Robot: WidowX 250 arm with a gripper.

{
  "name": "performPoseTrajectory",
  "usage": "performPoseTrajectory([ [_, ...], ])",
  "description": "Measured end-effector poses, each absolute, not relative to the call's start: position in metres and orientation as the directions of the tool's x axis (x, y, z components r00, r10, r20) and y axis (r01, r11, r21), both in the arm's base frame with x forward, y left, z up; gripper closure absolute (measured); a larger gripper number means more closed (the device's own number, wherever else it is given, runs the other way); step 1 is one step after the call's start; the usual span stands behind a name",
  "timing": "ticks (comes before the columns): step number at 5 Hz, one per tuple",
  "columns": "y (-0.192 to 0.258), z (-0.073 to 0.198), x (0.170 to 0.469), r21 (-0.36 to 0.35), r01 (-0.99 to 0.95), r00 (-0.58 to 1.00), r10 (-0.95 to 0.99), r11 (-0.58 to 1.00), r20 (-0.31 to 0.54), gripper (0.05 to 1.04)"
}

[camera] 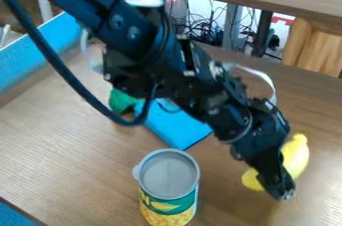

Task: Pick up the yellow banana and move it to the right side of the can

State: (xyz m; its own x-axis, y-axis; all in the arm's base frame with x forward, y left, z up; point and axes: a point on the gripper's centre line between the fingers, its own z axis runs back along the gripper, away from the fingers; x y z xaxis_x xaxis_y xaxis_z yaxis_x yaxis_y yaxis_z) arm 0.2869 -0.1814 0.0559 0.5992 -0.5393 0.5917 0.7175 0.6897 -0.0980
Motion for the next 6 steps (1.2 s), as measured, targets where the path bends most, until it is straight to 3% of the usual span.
performPoseTrajectory([
  [1,-0.18,0.036,0.287,-0.097,0.706,0.622,-0.549,0.702,0.559,0.473],
  [2,-0.18,0.034,0.29,-0.091,0.702,0.627,-0.551,0.707,0.551,0.401],
  [3,-0.177,0.036,0.286,-0.096,0.69,0.639,-0.542,0.717,0.545,0.144],
  [4,-0.175,0.06,0.28,-0.095,0.687,0.622,-0.515,0.72,0.59,0.076],
  [5,-0.149,0.114,0.277,-0.073,0.613,0.618,-0.42,0.786,0.664,0.08],
  [6,-0.103,0.157,0.269,-0.059,0.437,0.688,-0.291,0.897,0.665,0.082],
])
